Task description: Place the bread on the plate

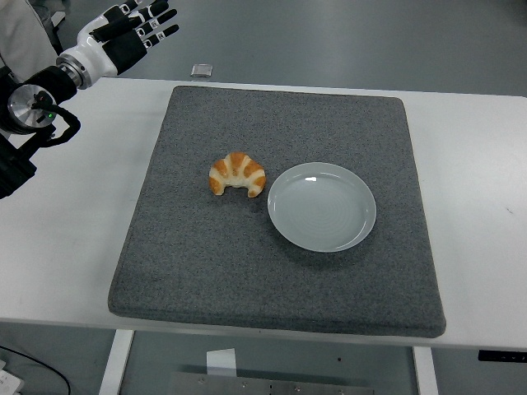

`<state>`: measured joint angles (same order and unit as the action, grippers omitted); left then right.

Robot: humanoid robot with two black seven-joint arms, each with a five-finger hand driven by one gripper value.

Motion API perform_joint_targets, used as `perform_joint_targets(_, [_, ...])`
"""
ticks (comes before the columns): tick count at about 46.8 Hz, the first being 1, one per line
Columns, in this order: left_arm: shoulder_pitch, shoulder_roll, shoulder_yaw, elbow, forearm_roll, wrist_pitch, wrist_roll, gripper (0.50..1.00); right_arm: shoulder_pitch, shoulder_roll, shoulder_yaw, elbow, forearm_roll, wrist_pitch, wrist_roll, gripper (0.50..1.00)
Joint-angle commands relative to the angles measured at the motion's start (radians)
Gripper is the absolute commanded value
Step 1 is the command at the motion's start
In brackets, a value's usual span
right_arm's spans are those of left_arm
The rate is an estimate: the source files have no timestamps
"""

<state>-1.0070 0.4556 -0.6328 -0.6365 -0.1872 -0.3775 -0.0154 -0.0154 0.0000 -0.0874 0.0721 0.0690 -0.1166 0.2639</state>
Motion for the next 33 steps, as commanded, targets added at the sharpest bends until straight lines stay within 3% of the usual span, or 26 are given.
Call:
perform_joint_targets(1, [0.002, 0.0, -0.001, 0.0, -0.001, -0.001, 0.0, 1.0, 0.0, 0.0, 0.0, 0.0, 0.0, 0.0, 0.0, 0.932])
perform_joint_targets(33, [0.001, 0.009, -0.004, -0.006, -0.001, 0.0, 0.0, 1.0, 0.0, 0.0, 0.0, 0.0, 0.0, 0.0, 0.0, 0.932])
